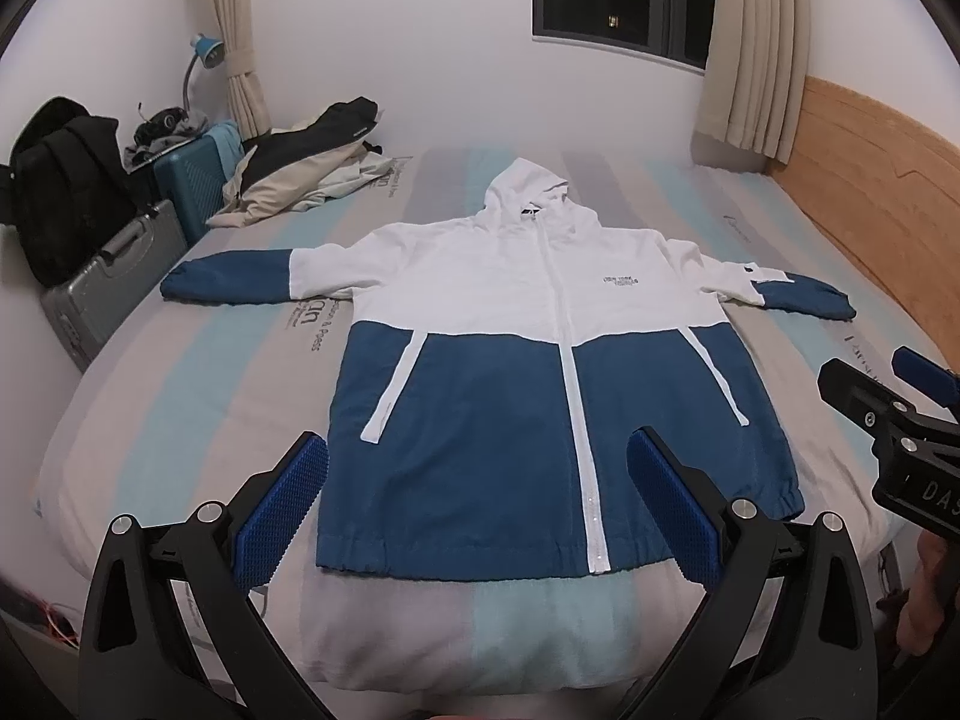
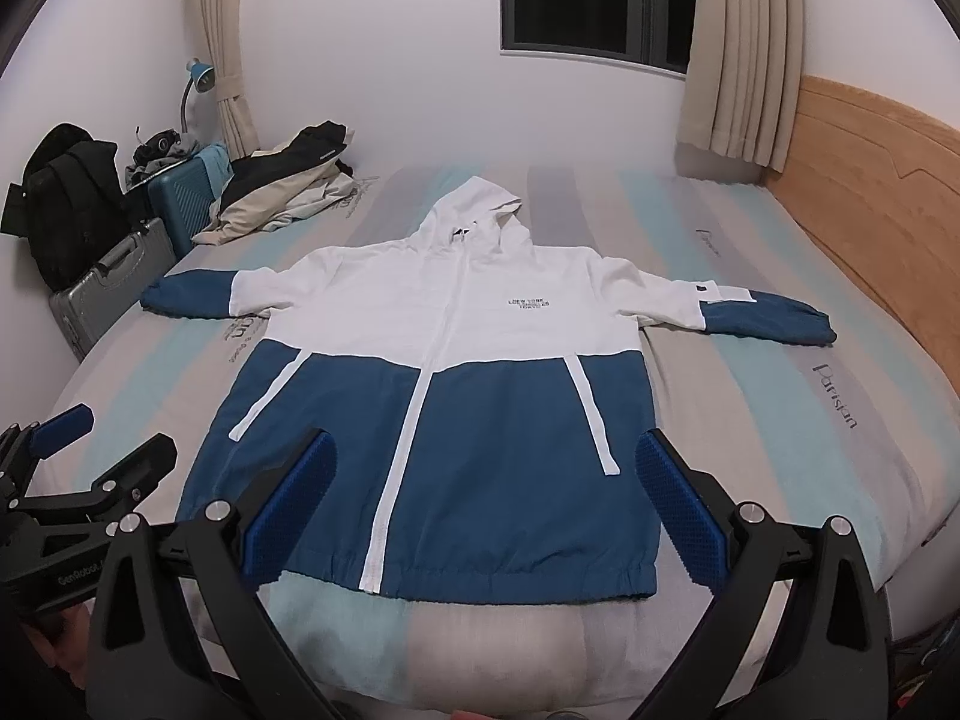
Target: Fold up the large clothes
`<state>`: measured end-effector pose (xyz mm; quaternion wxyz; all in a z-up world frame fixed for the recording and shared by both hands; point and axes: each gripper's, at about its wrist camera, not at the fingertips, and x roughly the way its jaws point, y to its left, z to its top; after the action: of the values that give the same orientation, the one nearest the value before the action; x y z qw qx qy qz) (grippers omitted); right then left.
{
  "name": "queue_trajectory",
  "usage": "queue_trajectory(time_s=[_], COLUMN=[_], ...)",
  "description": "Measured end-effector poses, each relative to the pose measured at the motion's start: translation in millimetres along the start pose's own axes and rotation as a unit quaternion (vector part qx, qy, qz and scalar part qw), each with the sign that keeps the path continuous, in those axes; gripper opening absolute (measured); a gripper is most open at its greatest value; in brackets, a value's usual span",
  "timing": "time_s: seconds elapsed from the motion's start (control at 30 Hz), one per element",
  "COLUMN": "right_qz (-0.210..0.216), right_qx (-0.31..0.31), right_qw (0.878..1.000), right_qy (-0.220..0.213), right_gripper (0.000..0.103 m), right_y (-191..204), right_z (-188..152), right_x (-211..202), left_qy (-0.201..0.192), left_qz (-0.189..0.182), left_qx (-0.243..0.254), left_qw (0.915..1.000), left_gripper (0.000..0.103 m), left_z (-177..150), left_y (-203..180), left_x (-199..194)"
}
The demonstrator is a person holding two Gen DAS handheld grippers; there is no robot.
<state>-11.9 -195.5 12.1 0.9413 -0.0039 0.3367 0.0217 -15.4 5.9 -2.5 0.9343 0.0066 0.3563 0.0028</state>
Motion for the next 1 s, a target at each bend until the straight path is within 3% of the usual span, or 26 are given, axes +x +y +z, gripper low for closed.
queue_trajectory(time_s=[1.0], right_qz=[0.0], right_qx=[0.002], right_qw=[1.0], right_qy=[-0.022], right_gripper=[0.096], right_y=[-7], right_z=[15], right_x=[-38], left_qy=[-0.021], left_qz=[-0.003], left_qx=[-0.006], left_qw=[0.9998], left_gripper=[0.097], left_z=[20], left_y=[-3], left_x=[-39])
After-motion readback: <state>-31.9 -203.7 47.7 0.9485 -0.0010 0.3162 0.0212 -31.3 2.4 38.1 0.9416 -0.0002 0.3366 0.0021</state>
